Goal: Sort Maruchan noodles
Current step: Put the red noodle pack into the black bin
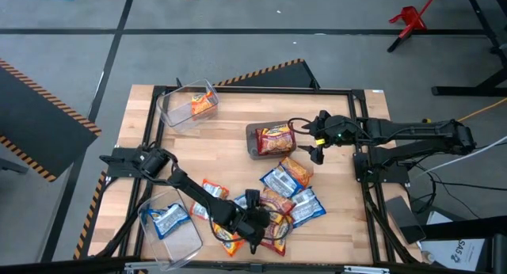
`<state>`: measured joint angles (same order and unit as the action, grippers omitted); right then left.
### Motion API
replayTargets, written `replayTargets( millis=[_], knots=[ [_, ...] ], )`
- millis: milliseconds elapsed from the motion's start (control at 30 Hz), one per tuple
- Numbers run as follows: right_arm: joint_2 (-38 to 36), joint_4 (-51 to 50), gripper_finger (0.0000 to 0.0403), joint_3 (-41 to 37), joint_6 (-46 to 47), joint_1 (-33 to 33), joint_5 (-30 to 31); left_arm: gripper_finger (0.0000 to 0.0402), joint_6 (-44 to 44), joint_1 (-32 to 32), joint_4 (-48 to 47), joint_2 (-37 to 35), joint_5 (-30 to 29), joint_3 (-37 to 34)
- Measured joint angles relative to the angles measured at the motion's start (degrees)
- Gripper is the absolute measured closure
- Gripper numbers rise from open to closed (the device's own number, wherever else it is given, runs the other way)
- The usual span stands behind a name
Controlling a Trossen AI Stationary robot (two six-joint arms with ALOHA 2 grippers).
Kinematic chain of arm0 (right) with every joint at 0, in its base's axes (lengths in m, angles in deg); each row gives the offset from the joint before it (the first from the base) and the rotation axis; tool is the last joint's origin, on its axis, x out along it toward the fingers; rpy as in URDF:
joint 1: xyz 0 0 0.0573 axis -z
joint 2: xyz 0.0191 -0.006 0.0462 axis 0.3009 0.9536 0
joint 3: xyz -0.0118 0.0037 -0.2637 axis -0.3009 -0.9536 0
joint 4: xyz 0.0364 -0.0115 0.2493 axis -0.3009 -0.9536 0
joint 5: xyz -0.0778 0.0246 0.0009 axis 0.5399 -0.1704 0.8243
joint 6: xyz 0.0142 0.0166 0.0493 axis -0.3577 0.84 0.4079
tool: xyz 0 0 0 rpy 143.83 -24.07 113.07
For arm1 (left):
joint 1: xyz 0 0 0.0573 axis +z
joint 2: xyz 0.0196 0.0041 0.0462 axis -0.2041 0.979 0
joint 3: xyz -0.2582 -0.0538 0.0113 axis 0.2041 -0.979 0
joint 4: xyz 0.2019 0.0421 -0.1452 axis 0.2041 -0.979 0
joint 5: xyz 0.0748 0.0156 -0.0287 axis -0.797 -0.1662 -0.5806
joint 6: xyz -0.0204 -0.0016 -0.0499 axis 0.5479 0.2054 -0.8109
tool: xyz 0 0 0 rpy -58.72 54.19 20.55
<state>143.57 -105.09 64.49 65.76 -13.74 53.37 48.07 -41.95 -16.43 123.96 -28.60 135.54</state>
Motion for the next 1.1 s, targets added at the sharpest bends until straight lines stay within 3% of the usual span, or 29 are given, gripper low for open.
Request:
replayTargets(
  millis=[200,500,733,900,1100],
  knots=[
    [0.0,0.02,0.0059,0.0,0.13,0.0,0.01,0.0233,-0.18,0.25,0.06,-0.03,-0.69,0.06],
    [0.0,0.0,0.0059,0.0,1.47,0.0,0.05,0.0384,-1.59,1.1,0.19,-0.15,1.26,0.11],
    [0.0,0.02,0.0059,0.0,1.46,0.0,0.02,0.0395,-2.21,1.04,-2.33,-0.48,1.27,2.72],
    [-0.03,0.01,0.0059,0.0,2.51,0.0,0.0,0.0398,-2.98,1.03,-16.16,-0.52,0.76,9.63],
    [-0.81,0.04,0.0059,0.0,3.07,0.0,0.6,0.0399,-4.58,2.14,-34.78,-0.56,-7.52,19.23]
  ],
)
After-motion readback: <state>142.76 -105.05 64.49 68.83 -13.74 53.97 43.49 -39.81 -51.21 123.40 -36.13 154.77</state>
